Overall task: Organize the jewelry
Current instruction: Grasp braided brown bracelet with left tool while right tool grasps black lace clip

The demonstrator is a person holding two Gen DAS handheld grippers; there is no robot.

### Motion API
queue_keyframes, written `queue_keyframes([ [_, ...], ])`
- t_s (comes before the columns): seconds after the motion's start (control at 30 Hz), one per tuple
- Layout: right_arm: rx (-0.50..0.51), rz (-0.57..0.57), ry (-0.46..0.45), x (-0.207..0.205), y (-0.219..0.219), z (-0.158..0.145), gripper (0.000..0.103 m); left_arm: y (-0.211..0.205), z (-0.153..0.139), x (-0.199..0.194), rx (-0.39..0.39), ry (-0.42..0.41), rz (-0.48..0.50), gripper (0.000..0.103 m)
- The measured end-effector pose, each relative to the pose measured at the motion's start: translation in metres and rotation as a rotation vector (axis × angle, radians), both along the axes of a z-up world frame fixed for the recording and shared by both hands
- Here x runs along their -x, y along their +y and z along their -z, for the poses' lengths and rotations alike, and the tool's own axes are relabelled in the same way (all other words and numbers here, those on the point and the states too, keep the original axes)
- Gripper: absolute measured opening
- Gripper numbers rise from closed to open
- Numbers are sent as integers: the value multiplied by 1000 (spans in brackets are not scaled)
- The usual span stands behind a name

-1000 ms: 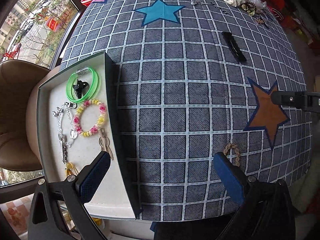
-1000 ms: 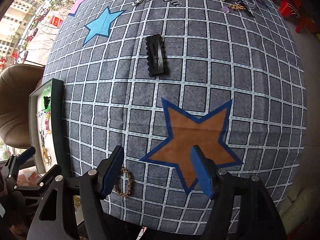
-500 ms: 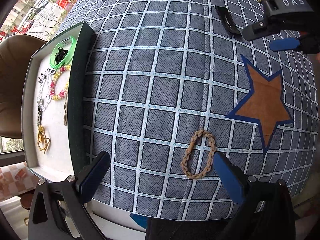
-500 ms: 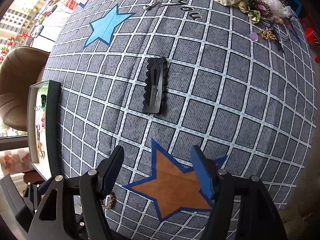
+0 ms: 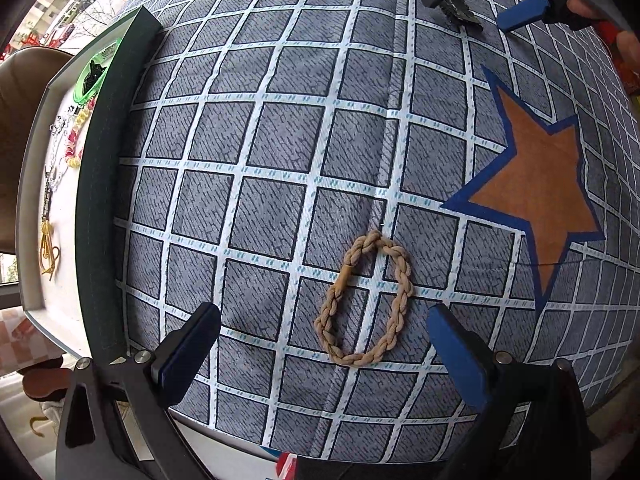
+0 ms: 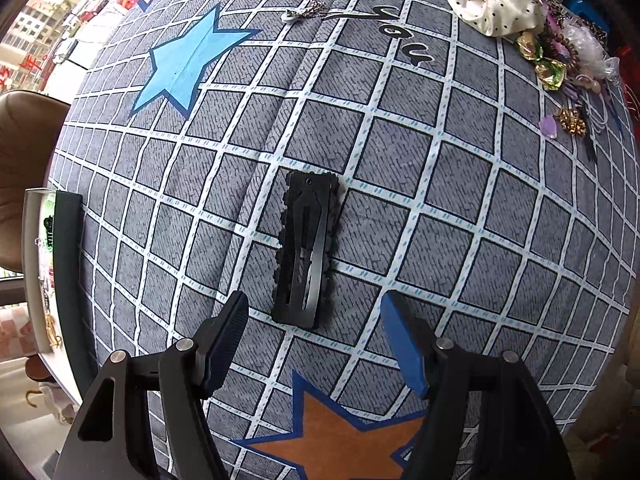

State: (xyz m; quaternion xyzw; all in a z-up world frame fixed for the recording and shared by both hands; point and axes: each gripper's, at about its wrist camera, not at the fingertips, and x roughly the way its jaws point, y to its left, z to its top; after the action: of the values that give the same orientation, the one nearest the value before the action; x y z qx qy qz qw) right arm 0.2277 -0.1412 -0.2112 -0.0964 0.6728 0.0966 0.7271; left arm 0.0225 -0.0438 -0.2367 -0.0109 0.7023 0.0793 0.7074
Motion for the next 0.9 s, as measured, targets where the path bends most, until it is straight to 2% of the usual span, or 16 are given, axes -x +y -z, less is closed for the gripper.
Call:
queue_keyframes([
  [0.17, 57, -55, -42, -3, 24, 4, 72, 4, 2, 7, 13, -21, 4, 103],
  [0.23, 98, -88, -61, 1, 37, 7, 70, 5, -1, 10, 53, -29, 9, 95],
  [0.3, 125, -115, -82, 7, 46, 8, 59, -8, -4, -2, 70, -35, 25, 75],
  [0.33, 124, -121, -87, 8, 48, 8, 56, -12, -7, -2, 69, -41, 43, 68],
  [0.4, 125, -130, -89, 16, 53, 8, 40, -27, -14, -10, 62, -47, 84, 36],
  [0.43, 121, -131, -87, 16, 54, 7, 32, -32, -15, -11, 62, -44, 100, 26],
  [0.47, 118, -130, -80, 17, 52, 6, 31, -35, -15, -12, 63, -39, 110, 19],
  [0.6, 69, -123, -61, 21, 41, 2, 31, -32, -24, -14, 118, -48, 81, 19],
  [0.7, 15, -118, -49, 26, 7, -9, 30, -20, -36, -15, 145, -66, 54, 19],
  [0.9, -66, -79, -4, 44, -30, -22, 30, -17, -66, -30, 163, -101, 22, 19],
])
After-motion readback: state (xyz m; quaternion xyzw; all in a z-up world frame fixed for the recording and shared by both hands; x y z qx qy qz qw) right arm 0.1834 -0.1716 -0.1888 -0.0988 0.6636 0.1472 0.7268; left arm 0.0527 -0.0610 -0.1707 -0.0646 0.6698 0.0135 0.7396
